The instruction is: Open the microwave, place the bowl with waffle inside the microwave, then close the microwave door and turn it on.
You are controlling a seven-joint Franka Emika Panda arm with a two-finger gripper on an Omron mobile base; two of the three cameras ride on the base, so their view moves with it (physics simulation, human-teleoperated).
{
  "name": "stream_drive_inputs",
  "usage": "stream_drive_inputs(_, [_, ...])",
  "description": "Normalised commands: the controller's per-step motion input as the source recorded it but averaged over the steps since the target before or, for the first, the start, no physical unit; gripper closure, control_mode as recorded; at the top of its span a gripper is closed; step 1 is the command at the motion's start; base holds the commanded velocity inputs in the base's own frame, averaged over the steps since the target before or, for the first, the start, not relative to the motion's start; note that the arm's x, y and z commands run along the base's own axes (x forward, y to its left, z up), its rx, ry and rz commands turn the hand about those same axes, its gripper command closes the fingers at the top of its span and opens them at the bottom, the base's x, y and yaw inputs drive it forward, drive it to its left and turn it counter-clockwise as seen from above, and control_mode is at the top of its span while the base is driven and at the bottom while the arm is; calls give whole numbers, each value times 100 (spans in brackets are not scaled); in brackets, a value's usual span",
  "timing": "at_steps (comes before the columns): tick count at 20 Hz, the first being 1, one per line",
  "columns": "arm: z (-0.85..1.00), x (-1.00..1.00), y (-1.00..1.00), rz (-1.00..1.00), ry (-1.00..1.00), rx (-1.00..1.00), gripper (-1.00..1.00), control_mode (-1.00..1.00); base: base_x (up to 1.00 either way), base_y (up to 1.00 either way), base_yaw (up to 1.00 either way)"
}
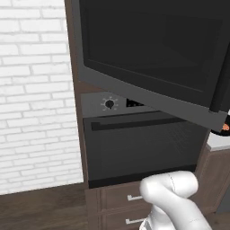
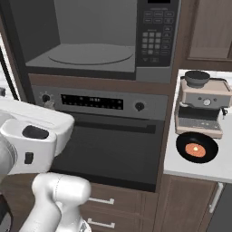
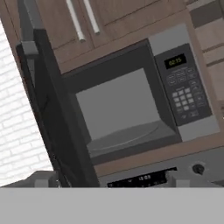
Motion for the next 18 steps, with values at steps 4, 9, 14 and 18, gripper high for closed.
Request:
stream_drive_inputs(4, [-5,85,-77,26,-4,14,-100,-100,0,0,0])
stream_drive_inputs(9, [-21,91,-22,33,-1,8,-100,-100,0,0,0])
stream_drive_inputs(14, [-21,52,14,36,0,8,-100,-100,0,0,0])
stream_drive_inputs(18, [-4,27,46,17,0,0,-100,-100,0,0,0])
